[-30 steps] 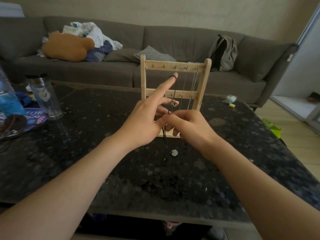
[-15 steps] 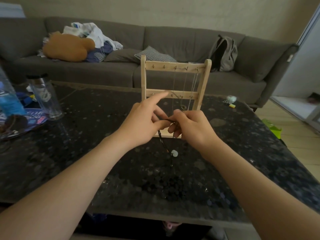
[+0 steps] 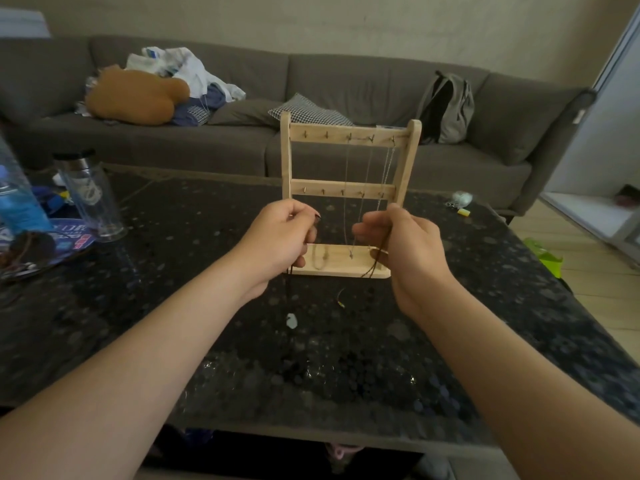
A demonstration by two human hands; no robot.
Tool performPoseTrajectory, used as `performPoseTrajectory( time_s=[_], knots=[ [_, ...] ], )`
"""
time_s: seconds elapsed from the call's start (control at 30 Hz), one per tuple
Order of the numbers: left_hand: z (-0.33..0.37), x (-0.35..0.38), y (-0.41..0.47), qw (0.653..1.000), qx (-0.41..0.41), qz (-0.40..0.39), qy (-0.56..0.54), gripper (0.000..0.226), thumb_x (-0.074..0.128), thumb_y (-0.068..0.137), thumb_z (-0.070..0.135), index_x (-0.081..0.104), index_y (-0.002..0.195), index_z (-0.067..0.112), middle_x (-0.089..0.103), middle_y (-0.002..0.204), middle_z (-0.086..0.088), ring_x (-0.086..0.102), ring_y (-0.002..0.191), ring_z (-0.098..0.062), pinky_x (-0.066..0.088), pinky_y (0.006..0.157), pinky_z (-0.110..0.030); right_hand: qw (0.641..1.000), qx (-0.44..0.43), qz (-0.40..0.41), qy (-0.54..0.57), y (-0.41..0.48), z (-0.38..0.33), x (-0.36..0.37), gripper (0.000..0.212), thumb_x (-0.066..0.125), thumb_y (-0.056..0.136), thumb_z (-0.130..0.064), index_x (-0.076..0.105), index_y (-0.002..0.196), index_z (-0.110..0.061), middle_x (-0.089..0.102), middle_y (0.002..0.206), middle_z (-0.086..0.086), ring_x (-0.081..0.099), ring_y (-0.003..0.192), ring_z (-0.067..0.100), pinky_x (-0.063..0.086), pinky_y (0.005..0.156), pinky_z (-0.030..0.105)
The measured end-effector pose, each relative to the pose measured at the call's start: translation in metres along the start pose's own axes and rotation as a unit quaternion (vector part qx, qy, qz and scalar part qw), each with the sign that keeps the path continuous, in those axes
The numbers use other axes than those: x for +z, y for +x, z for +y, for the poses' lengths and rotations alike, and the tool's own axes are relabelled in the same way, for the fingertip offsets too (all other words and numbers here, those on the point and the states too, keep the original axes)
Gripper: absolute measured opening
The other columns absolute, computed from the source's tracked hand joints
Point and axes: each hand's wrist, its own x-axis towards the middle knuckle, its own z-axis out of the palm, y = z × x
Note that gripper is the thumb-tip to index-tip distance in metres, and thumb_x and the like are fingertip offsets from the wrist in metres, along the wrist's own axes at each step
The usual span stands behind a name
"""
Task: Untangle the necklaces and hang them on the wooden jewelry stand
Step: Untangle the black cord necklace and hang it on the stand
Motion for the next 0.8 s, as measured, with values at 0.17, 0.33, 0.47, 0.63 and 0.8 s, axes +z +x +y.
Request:
performPoseTrajectory(
  time_s=[0.17,0.33,0.47,0.63,0.8],
  knots=[
    [0.004,-0.006,0.002,0.996,-0.034,0.019,-0.081,0.026,0.044,0.113,0.027,0.065,0.110,0.012,0.068,0.083,-0.007,0.052,0.061,-0.014,0.048,0.065,-0.036,0.999,0.012,-0.002,0.040,0.000,0.000,-0.001,0.046,0.039,0.116,-0.034,0.075,0.099,-0.010,0.079,0.085,0.009,0.078,0.088,0.026,0.064,0.085,0.041],
    [0.000,-0.006,0.000,0.998,-0.043,0.034,0.041,0.035,0.055,0.109,0.040,0.072,0.098,0.012,0.059,0.081,-0.007,0.055,0.070,-0.012,0.043,0.070,-0.032,0.999,-0.030,-0.026,-0.009,-0.005,-0.003,-0.001,0.047,0.040,0.116,-0.033,0.076,0.098,-0.010,0.076,0.090,0.009,0.069,0.079,0.020,0.057,0.071,0.035],
    [-0.009,-0.001,-0.002,0.989,0.017,0.017,0.149,0.035,0.067,0.105,0.040,0.077,0.089,0.011,0.068,0.075,0.001,0.063,0.069,-0.006,0.044,0.070,-0.030,0.997,-0.057,-0.056,-0.019,-0.008,-0.003,0.002,0.048,0.038,0.116,-0.032,0.077,0.100,-0.009,0.076,0.096,0.012,0.070,0.077,0.021,0.057,0.066,0.034],
    [-0.014,0.003,-0.001,0.960,0.055,-0.067,0.266,0.009,0.070,0.104,0.034,0.071,0.105,0.025,0.074,0.084,0.002,0.070,0.063,-0.007,0.050,0.055,-0.023,0.994,-0.064,-0.092,-0.006,-0.009,-0.002,0.003,0.040,0.038,0.111,-0.019,0.075,0.108,-0.007,0.073,0.100,0.017,0.074,0.080,0.028,0.060,0.063,0.036],
    [-0.027,0.006,-0.001,0.923,0.053,-0.188,0.331,0.013,0.066,0.105,0.019,0.072,0.104,0.030,0.072,0.094,0.000,0.072,0.063,-0.009,0.061,0.062,-0.027,0.993,-0.051,-0.101,0.012,-0.010,-0.004,0.003,0.037,0.039,0.111,-0.016,0.075,0.111,-0.009,0.076,0.097,0.016,0.079,0.090,0.032,0.067,0.077,0.042]
  ],
)
